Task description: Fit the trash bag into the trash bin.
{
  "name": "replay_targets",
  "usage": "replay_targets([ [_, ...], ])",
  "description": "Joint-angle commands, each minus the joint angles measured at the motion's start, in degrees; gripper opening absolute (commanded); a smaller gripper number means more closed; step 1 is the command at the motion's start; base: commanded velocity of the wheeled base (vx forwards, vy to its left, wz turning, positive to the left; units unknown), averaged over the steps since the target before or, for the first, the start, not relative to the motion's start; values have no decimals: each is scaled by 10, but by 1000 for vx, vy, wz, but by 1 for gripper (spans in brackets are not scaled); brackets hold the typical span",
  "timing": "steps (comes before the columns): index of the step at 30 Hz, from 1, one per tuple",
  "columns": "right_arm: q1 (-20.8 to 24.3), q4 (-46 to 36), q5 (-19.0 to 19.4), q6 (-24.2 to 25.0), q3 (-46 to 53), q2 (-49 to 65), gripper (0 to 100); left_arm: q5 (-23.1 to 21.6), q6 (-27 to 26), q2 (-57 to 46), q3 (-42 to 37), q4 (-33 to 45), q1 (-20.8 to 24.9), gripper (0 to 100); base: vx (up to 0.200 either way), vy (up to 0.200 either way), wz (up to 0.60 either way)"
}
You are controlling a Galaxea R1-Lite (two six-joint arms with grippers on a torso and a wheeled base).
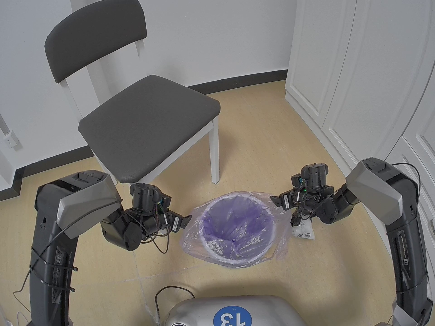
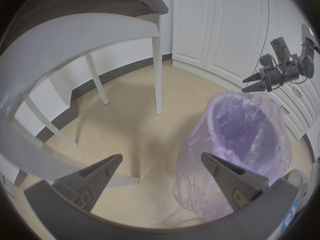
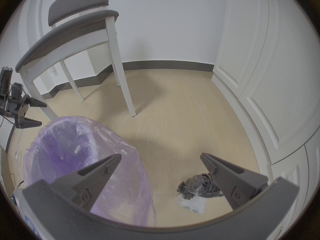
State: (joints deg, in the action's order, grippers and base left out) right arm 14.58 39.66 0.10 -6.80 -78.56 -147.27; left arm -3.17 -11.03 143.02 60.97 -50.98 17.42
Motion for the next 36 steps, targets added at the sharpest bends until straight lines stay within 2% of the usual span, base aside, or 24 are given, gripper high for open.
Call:
replay_targets([
  [1, 4, 12, 1, -4, 74, 59, 100, -2, 2, -23, -67, -32, 3, 100, 0, 0, 0],
  [9, 6, 23, 10, -27, 169, 98, 100, -7, 2, -23, -139, -62, 2, 100, 0, 0, 0],
  [13, 13, 28, 10, -30, 195, 93, 100, -12, 2, -13, -155, -75, 3, 100, 0, 0, 0],
  [18, 15, 75, 10, -30, 222, 66, 100, -19, 4, 13, -160, -78, 8, 100, 0, 0, 0],
  [23, 17, 80, 12, -30, 228, 52, 100, -50, 7, 13, -152, -65, 7, 100, 0, 0, 0],
  [30, 12, 61, 14, -32, 221, 45, 100, -50, 6, 16, -111, -31, 4, 100, 0, 0, 0],
  [36, 6, 11, 21, -51, 162, 30, 100, -48, 2, 16, -45, 36, 2, 100, 0, 0, 0],
])
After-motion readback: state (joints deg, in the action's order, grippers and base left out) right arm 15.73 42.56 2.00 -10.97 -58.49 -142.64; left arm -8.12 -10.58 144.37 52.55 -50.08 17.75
